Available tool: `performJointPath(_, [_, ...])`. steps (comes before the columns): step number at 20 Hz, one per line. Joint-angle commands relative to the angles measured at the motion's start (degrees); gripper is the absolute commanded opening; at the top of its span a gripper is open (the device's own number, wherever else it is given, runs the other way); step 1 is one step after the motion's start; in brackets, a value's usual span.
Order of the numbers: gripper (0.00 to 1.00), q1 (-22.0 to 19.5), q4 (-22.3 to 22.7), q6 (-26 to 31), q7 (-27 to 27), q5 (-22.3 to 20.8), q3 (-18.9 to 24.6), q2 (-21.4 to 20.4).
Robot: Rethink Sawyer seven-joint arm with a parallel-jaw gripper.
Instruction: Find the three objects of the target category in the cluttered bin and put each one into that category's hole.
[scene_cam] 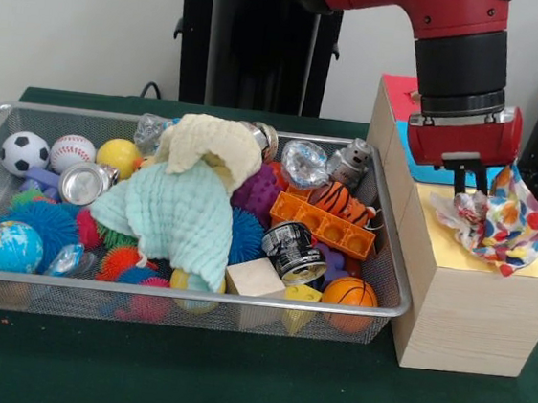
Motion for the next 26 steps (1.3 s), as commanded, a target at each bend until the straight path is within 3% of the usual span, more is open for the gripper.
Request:
performJointPath(1, [0.00, -4.8, 3.7, 7.9, 11.0, 2.8, 0.8, -2.6])
performJointPath(7, [0.00, -7.1, 5.7, 8.6, 11.5, 2.7, 4.4, -4.9])
performJointPath(18, [0.00, -6.7, 6.9, 7.4, 11.8, 2.7, 4.5, -3.6])
performJointPath(26, [0.00, -4.6, 3.9, -3.5, 12.6, 0.3, 2.8, 3.5])
